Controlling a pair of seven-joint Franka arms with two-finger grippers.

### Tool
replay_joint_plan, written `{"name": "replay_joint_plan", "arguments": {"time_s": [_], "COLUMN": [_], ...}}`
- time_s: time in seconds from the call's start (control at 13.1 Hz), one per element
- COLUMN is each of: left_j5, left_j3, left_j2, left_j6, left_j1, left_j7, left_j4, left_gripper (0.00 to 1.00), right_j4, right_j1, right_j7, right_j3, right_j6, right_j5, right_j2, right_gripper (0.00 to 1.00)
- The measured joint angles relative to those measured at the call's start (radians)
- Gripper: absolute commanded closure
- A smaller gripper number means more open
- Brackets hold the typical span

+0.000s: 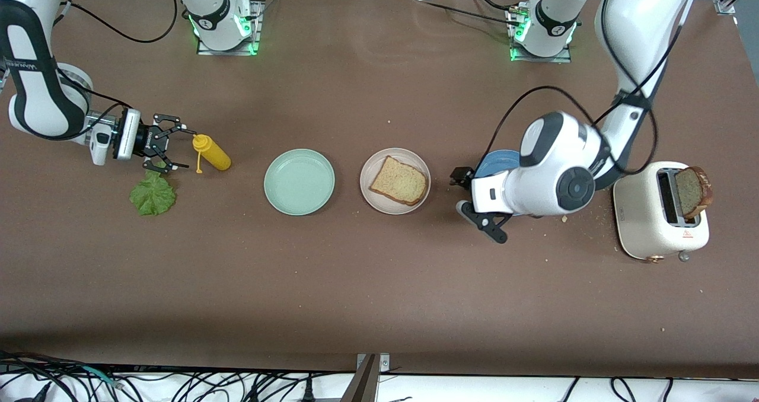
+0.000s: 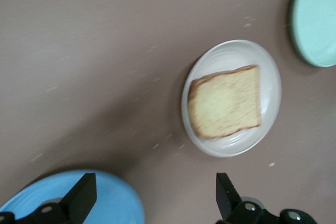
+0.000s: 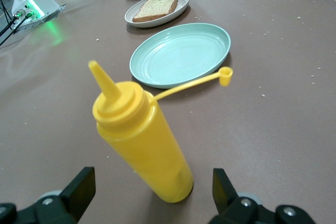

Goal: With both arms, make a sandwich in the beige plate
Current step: 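Release the bread with the left gripper while the right gripper grasps mustard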

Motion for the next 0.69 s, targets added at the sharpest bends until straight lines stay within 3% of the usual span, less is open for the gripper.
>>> {"name": "replay_joint_plan", "arguments": {"time_s": [0.31,0.54,0.69], "left_j5": [0.202,0.211,0.152], "left_j3": [0.021,0.143,0.195], "left_j2": [-0.178,-0.284,-0.348], "left_j6": [-0.134,-0.142,-0.148], "left_j1": [-0.002,0.000,0.040], "left_j7": [-0.144,-0.153,-0.153], "left_j4": [0.002,0.001,-0.003], "left_gripper": [0.00,0.00,0.00], "right_j4": [0.000,0.001,0.002], "right_j1": [-0.001,0.001,0.003], "right_j7": [-0.098,-0.115,-0.122], "right_j3": [0.001,0.005,0.008], "right_j6": [-0.030,-0.057,-0.088], "right_j5": [0.083,0.117,0.146], "right_j2": [0.066,0.099,0.124], "right_gripper": [0.01,0.01,0.01]}}
